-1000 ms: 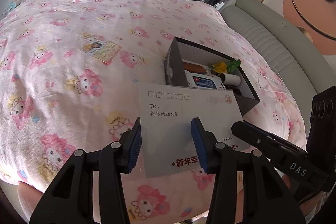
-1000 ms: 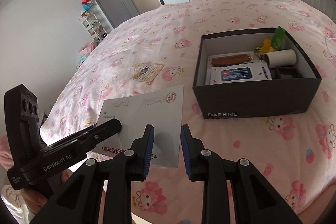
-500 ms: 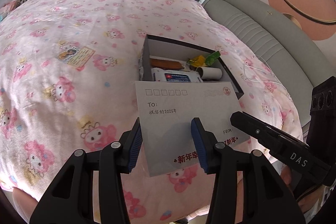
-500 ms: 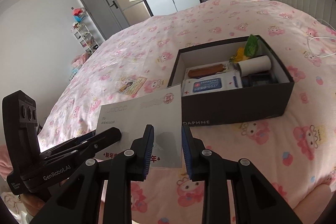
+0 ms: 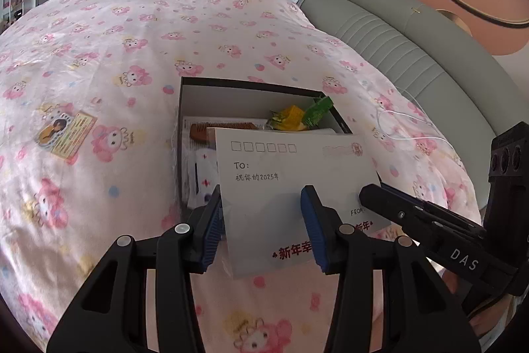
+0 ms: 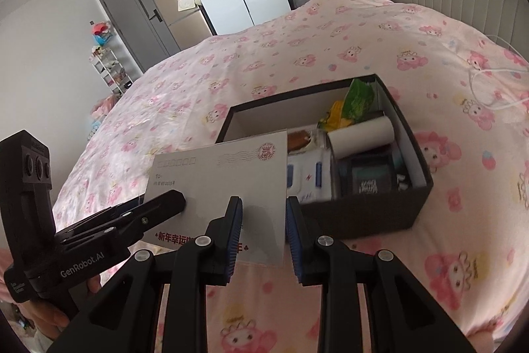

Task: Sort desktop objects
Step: 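Carry the envelope in the left gripper over the DAPHNE box, then lower the envelope into the box and open the left gripper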

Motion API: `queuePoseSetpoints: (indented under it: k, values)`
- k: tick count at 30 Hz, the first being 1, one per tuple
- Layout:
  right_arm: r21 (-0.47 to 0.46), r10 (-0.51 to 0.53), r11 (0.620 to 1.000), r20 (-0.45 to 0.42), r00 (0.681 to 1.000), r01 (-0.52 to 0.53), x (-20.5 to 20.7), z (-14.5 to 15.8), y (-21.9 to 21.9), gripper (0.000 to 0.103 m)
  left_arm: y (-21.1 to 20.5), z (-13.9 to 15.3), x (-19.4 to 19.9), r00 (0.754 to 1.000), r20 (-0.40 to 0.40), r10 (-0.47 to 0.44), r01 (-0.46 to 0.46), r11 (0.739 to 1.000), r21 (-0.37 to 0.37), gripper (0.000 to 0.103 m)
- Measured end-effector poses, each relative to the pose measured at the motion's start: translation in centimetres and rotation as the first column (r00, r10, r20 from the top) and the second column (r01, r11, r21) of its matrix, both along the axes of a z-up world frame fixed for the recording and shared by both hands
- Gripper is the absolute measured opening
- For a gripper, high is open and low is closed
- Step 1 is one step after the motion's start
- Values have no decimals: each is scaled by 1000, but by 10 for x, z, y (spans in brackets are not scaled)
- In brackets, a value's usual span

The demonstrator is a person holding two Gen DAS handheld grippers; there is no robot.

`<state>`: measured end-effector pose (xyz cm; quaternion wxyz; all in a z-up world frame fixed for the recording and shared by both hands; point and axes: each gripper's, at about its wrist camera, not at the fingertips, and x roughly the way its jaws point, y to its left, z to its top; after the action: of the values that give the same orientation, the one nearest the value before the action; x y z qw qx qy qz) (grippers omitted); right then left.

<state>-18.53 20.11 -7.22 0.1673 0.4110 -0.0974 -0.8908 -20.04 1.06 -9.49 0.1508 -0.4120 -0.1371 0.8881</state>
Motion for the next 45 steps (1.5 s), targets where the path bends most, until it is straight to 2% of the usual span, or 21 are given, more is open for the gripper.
queuePoseSetpoints:
  k: [6,14,22,29,32,39,45]
  values:
    - [11,0,1000,31,1000,0,-49,-17,-1,24,11,-15,-47,1000,5,-19,19,998,-67,45]
    - [46,7,999,50,999,-9,-104,-32,0,24,10,-36,-105,997,53,-49,52,997,-50,45]
    - [101,33,994,94,995,-42,-148,-49,-14,24,3,-49,-149,996,88,-21,27,997,-70,45]
    - [131,23,990,151,988,-43,-174,-69,-22,24,1,-67,-171,990,139,9,4,996,-92,45]
    - [140,16,989,172,985,-41,-182,-77,-24,24,5,-72,-176,988,152,9,11,991,-136,45]
    - [130,21,990,224,974,-51,-193,-94,-21,24,12,-88,-188,983,185,15,19,983,-184,48]
    - [125,5,991,250,968,-37,-197,-101,-18,24,20,-92,-194,980,196,11,33,974,-224,48]
